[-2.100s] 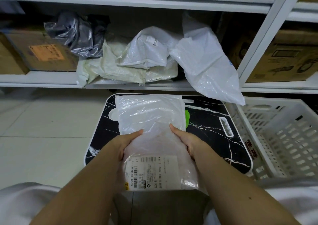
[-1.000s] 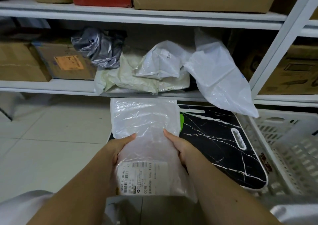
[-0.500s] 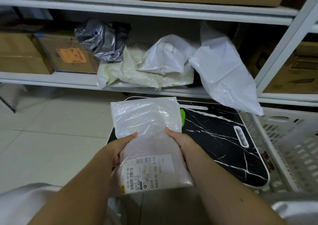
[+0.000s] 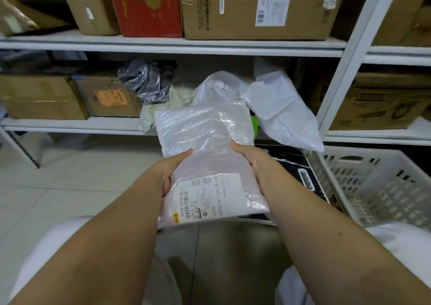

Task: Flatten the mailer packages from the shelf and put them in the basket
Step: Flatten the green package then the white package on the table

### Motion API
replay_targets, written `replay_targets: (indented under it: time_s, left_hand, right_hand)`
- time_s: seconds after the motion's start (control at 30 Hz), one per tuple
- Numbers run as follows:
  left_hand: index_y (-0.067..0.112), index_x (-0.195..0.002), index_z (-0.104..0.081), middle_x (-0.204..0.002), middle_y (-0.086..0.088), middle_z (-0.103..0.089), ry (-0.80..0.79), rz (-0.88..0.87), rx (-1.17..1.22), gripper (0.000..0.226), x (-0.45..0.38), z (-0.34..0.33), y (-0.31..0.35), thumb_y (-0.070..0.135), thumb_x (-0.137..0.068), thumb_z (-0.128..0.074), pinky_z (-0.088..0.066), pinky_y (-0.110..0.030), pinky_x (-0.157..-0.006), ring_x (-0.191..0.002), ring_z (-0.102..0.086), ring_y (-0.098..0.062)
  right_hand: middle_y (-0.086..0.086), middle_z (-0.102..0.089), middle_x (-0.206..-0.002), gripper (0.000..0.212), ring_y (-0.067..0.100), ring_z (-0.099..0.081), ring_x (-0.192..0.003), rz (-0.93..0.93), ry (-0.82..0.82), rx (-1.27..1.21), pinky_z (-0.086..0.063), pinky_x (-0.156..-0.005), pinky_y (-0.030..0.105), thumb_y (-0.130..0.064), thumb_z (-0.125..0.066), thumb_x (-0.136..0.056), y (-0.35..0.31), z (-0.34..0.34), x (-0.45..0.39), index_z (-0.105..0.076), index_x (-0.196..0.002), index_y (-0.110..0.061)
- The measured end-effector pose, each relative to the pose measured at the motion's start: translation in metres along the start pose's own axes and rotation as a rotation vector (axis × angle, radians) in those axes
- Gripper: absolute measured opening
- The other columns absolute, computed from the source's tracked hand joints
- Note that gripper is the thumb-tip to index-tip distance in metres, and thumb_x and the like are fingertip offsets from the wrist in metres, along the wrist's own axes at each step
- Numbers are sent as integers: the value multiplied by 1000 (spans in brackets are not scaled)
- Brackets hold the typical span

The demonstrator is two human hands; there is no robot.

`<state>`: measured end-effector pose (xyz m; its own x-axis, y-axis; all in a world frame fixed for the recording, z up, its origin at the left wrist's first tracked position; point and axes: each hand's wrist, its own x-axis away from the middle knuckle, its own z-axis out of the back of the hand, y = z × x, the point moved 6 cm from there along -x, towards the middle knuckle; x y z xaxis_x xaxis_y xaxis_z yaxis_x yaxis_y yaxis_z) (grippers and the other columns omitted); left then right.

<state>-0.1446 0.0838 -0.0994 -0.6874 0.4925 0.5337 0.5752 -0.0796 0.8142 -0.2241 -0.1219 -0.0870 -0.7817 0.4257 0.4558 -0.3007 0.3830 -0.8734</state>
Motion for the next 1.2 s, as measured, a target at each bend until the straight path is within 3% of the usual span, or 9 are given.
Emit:
replay_targets:
  time_s: [0.1,0.23,0.53,0.6,0.7,0.77,0.87,1.1,1.2]
  left_hand:
    - [10,-109,-67,-88,-15,-74,-17,-30,-5,42,15,-21,14,39,-79,-74,-57,-36,-56,-70,-72,-28]
    - [12,-114,-67,-102,-16,-72,-29,-63,-41,54,31,-51,32,41,-71,-81,-57,-41,-65,-82,-71,-31]
    - [11,-90,-71,-88,-13,-74,-134,-149,-204,35,51,-174,76,43,-77,-75,-59,-41,-68,-75,-71,-29]
    - [10,-96,-69,-96,-15,-73,-162,-159,-214,40,50,-214,77,41,-72,-81,-57,-48,-81,-88,-71,-32]
    - [10,-118,-63,-98,-16,-73,-162,-158,-243,71,36,-263,69,39,-59,-90,-57,-51,-73,-82,-72,-34]
    - [6,-99,-68,-84,-14,-74,-222,-146,-296,44,31,-306,53,37,-71,-82,-58,-45,-75,-72,-71,-30]
    - [8,-77,-65,-65,-11,-71,-279,-91,-288,24,18,-357,21,29,-82,-75,-55,-44,-84,-69,-67,-29]
    - [5,-99,-70,-85,-13,-74,-360,88,-350,38,-35,-449,-65,38,-81,-74,-58,-36,-65,-69,-71,-27]
    - [8,-107,-71,-95,-14,-74,-337,154,-382,71,-60,-470,-105,56,-57,-85,-56,-46,-83,-84,-71,-34]
  right_hand:
    - [17,-72,-101,41,30,-70,-87,55,-3,-10,-56,-85,45,-29,-83,-74,-23,8,24,-70,-105,-6]
    - [11,-73,-81,30,22,-70,-61,109,-5,-35,-54,-51,26,-29,-78,-81,-52,28,49,-69,-99,-7]
    - [10,-72,-89,43,20,-71,-62,252,129,-38,-55,-52,28,-33,-77,-81,-125,129,96,-65,-114,-8]
    - [10,-72,-90,41,20,-70,-68,259,173,-59,-57,-61,30,-34,-75,-82,-132,166,102,-66,-111,-7]
    - [8,-73,-80,28,19,-70,-62,246,213,-101,-57,-55,28,-33,-72,-85,-133,219,112,-68,-97,-9]
    - [8,-73,-81,26,20,-70,-60,220,234,-133,-57,-52,29,-34,-70,-87,-126,259,117,-68,-96,-9]
    - [10,-72,-83,22,23,-69,-70,180,299,-195,-57,-72,36,-30,-68,-89,-109,315,121,-68,-94,-9]
    - [13,-73,-88,23,25,-71,-69,59,436,-241,-61,-63,38,-25,-69,-88,-60,427,114,-68,-104,-8]
    - [15,-73,-96,33,28,-71,-81,-26,469,-205,-59,-78,41,-29,-72,-86,-33,469,106,-69,-108,-6]
